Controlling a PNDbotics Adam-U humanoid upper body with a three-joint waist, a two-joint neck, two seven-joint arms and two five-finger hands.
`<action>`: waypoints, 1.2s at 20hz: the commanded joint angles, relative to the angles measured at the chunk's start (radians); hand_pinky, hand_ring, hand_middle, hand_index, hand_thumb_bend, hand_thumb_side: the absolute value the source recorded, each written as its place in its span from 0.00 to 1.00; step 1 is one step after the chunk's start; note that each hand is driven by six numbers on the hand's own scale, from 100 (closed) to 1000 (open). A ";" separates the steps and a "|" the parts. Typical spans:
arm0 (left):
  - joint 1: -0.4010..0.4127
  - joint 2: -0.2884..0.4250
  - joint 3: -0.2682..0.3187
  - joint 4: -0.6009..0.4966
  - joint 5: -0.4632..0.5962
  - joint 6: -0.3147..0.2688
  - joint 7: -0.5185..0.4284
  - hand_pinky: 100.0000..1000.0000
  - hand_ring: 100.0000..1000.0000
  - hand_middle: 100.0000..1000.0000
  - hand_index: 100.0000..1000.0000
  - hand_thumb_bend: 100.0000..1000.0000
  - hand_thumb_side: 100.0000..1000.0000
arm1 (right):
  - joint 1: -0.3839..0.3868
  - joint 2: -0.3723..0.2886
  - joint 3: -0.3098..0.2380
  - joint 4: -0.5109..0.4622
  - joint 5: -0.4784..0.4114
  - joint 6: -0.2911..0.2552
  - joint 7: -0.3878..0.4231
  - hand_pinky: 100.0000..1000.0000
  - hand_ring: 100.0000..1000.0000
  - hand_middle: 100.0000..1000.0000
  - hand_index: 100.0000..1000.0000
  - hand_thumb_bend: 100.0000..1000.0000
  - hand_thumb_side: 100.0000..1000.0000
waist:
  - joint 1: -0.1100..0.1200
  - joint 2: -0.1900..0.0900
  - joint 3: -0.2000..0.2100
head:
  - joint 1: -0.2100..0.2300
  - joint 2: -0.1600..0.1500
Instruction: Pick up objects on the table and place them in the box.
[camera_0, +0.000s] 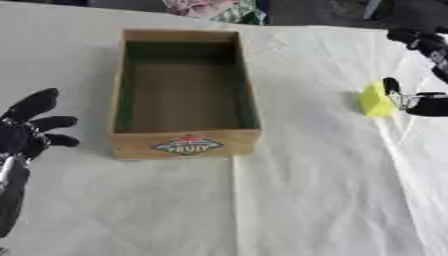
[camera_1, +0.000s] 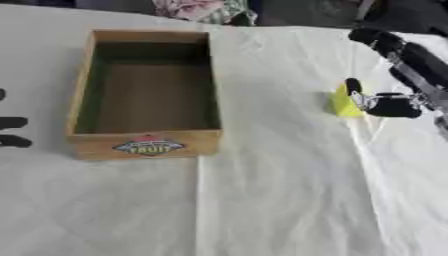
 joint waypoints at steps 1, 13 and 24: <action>-0.013 0.020 -0.004 -0.020 0.007 -0.001 -0.006 0.60 0.73 0.88 0.85 0.00 0.94 | -0.018 -0.051 -0.011 0.019 -0.026 -0.008 0.004 0.87 0.96 0.95 1.00 0.00 0.11 | 0.003 -0.012 0.004 | -0.003 -0.008; -0.028 0.024 -0.009 -0.020 0.012 -0.006 -0.023 0.60 0.73 0.88 0.85 0.00 0.94 | -0.026 -0.089 -0.016 0.119 -0.066 0.002 0.144 0.87 0.97 0.95 1.00 0.00 0.14 | -0.001 0.000 0.047 | -0.016 -0.003; -0.029 0.025 -0.007 -0.020 0.008 -0.007 -0.033 0.60 0.73 0.87 0.85 0.00 0.94 | -0.003 -0.104 -0.045 0.126 0.000 0.023 0.270 0.88 0.99 0.96 1.00 0.00 0.17 | -0.013 -0.001 0.060 | -0.013 0.004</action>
